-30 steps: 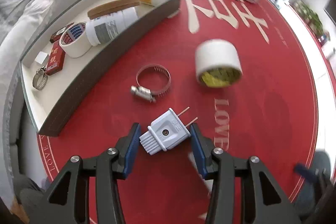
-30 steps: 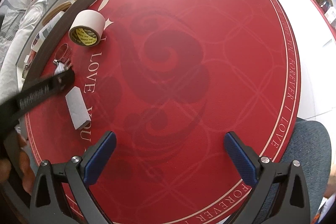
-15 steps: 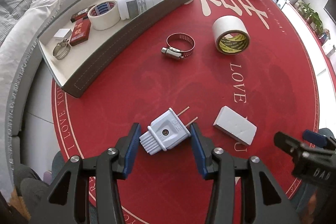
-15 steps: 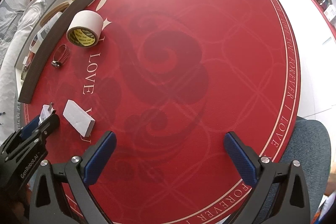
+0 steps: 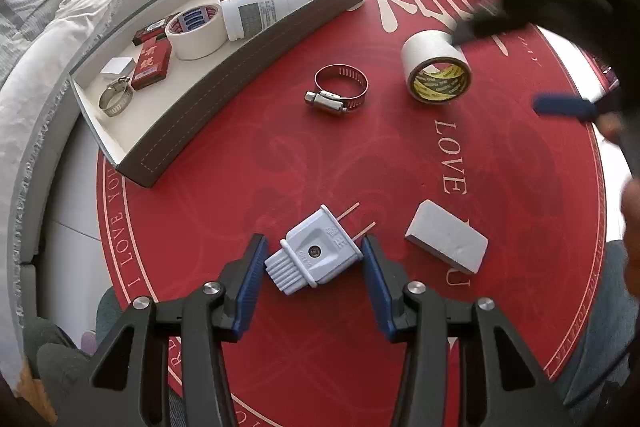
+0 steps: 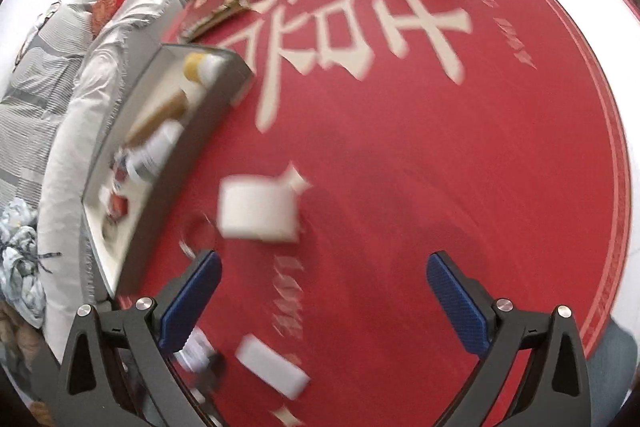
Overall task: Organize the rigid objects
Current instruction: 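Grasp the white plug with the left tool while the right tool grasps the masking tape roll, then carry the white plug and masking tape roll over the tray with both tools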
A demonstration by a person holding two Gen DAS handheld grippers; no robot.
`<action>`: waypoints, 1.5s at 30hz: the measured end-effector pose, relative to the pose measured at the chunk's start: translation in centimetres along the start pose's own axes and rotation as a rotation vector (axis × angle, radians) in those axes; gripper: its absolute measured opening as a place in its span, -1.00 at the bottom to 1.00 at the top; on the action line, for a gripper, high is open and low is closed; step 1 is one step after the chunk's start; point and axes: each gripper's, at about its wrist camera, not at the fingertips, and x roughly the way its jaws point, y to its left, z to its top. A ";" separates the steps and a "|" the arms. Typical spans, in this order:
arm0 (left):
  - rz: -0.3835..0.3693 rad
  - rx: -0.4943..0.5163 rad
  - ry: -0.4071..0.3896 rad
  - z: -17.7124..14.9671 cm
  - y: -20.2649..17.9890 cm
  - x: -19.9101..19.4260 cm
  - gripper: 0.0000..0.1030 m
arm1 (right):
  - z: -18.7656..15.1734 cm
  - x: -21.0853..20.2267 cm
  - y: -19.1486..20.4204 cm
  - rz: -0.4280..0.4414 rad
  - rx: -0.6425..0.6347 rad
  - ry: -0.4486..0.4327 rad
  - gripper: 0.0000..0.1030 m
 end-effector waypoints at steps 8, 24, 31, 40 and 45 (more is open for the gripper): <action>-0.003 0.008 -0.001 -0.1 -0.1 0.0 -0.01 | 1.0 4.2 2.5 -0.080 -0.021 0.048 0.32; -0.066 -0.031 -0.037 -0.1 0.0 -3.0 -0.02 | -9.7 -2.3 -5.1 -0.015 0.138 0.114 -0.03; -0.097 -0.003 -0.097 -0.2 -1.0 -5.8 -0.28 | -13.4 -4.2 -7.0 0.030 0.195 0.155 -0.03; -0.179 -0.152 -0.040 -0.1 2.2 -5.0 0.37 | -13.9 -5.4 -7.3 0.037 0.212 0.117 -0.03; -0.169 -0.208 -0.006 -0.9 3.1 -4.2 0.56 | -14.6 -4.7 -8.2 0.061 0.259 0.137 -0.03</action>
